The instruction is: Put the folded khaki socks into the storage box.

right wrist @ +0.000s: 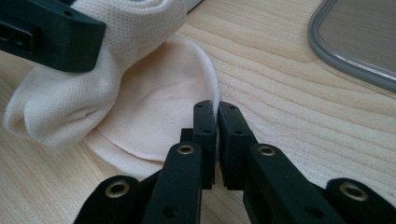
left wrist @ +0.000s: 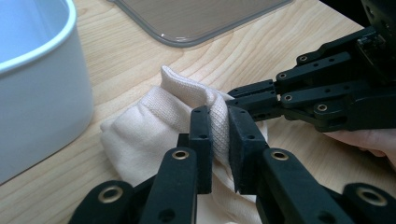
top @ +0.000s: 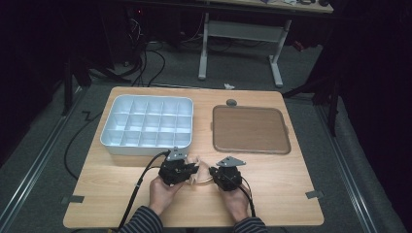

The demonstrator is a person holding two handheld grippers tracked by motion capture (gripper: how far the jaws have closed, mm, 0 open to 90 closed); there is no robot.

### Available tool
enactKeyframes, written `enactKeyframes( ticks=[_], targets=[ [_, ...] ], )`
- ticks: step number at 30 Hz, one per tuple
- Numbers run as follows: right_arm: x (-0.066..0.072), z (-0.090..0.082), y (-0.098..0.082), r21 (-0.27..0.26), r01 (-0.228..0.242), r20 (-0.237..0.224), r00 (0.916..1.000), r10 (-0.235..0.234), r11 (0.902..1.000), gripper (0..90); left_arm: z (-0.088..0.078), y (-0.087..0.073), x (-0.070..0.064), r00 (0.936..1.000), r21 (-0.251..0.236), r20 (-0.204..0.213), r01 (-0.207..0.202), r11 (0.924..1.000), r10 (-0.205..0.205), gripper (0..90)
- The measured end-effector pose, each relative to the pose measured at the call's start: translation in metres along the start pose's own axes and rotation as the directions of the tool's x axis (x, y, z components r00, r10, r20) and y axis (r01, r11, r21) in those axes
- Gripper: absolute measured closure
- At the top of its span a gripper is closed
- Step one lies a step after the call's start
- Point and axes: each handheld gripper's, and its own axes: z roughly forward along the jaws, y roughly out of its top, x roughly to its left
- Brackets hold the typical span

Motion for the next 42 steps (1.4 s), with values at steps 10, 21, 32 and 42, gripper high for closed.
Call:
enactKeyframes(
  ticks=[10, 21, 32, 42],
  targets=[
    [0.0, 0.0, 0.0, -0.002, 0.0, -0.006, 1.0, 0.0, 1.0, 86.5, 0.013, 0.002, -0.007, 0.9995, 0.029, 0.005, -0.03, 0.9991, 0.03, 80.5],
    [0.0, 0.0, -0.001, -0.007, 0.008, -0.011, 0.9999, -0.009, 0.9999, 86.3, 0.025, 0.001, -0.01, 0.9984, 0.057, -0.024, -0.049, 0.9972, 0.05, 79.9],
    [-0.001, 0.001, 0.001, 0.009, 0.012, -0.014, 0.9998, -0.012, 0.9999, 84.7, 0.034, 0.0, -0.009, 0.998, 0.119, -0.027, -0.054, 0.9915, 0.058, 82.0],
    [0.001, 0.002, 0.003, 0.018, 0.028, -0.013, 0.9995, -0.028, 0.9994, 80.7, 0.034, 0.0, -0.01, 0.998, 0.111, -0.003, -0.063, 0.9918, 0.064, 72.8]
  ],
)
